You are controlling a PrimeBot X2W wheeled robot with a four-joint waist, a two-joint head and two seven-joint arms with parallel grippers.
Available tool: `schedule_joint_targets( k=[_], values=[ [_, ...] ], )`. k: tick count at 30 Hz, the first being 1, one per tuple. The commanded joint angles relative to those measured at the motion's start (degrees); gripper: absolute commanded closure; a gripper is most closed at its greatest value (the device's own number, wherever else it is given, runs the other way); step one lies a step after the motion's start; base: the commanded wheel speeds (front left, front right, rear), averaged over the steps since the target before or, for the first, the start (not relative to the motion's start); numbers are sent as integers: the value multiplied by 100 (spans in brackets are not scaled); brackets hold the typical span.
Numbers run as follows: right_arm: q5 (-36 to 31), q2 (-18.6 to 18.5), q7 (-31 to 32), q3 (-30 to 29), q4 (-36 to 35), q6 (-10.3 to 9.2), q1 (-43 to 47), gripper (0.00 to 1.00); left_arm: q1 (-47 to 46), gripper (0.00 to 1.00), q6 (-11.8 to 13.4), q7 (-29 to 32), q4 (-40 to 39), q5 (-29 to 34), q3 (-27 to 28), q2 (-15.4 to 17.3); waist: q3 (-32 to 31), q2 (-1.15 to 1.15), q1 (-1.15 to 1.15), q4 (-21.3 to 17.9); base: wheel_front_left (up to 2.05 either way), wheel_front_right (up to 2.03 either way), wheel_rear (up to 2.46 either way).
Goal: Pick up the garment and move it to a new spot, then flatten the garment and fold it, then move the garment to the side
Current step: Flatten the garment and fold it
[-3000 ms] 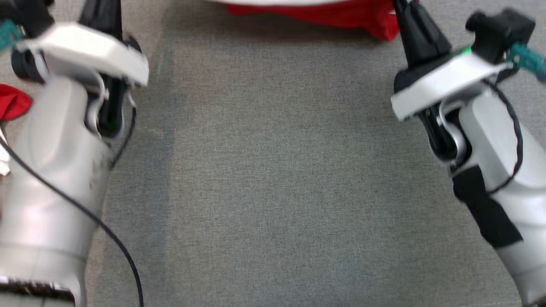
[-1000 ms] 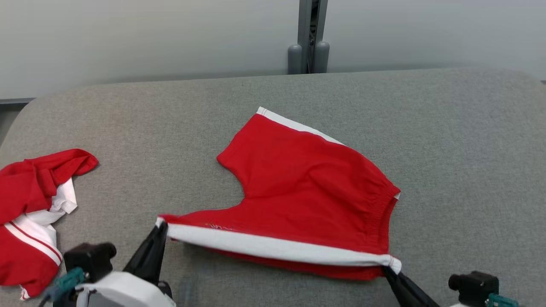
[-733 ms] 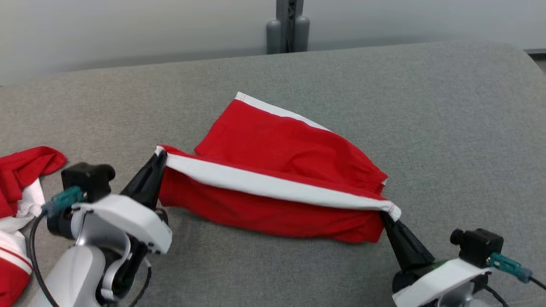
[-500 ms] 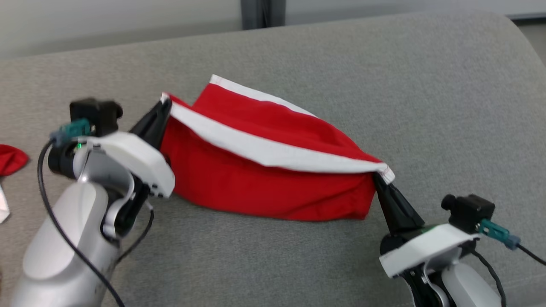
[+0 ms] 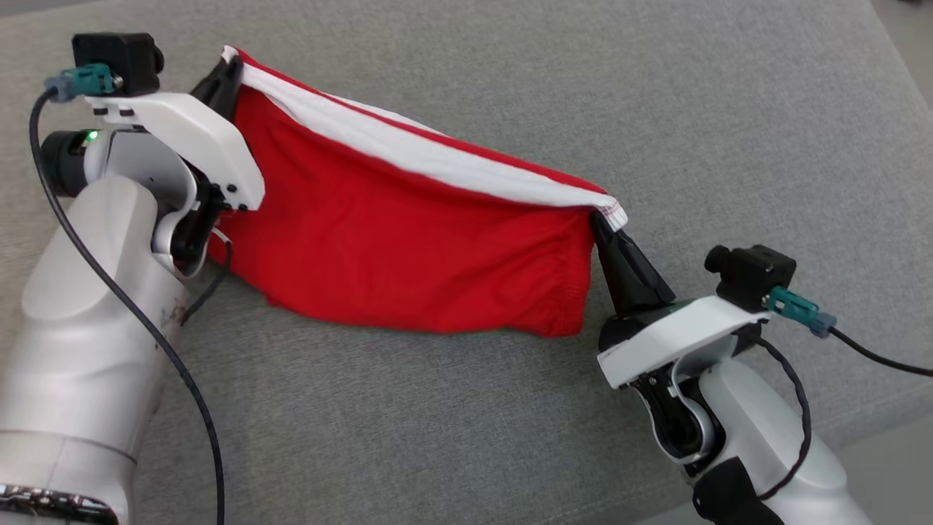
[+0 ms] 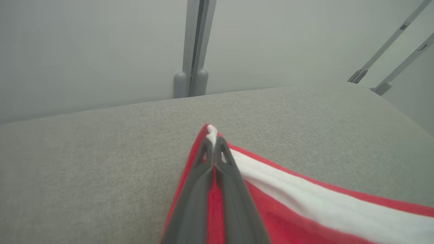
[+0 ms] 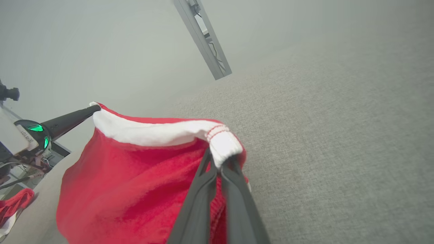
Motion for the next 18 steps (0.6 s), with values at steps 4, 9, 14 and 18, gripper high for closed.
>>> schedule_joint_targets(
  k=[4, 9, 14, 18],
  values=[
    [145, 29, -92, 185, 267, 4, -398, 100, -480, 100, -61, -150, 730, 30, -3, -40, 269, 0, 0, -211, 0, 0, 0],
    [253, 56, -114, 296, 397, 4, -600, 100, -751, 100, -124, -277, 1251, -1, -22, -94, 337, 0, 0, -236, 0, 0, 0],
    [297, 77, -115, 305, 348, 4, -680, 34, -981, 0, -221, -456, 1683, -40, -74, -166, 370, 0, 0, -232, 0, 0, 0],
    [215, 77, -113, 260, 269, 4, -568, 0, -1041, 0, -261, -724, 1888, 0, -171, -220, 316, 0, 0, -193, 0, 0, 0]
  ],
)
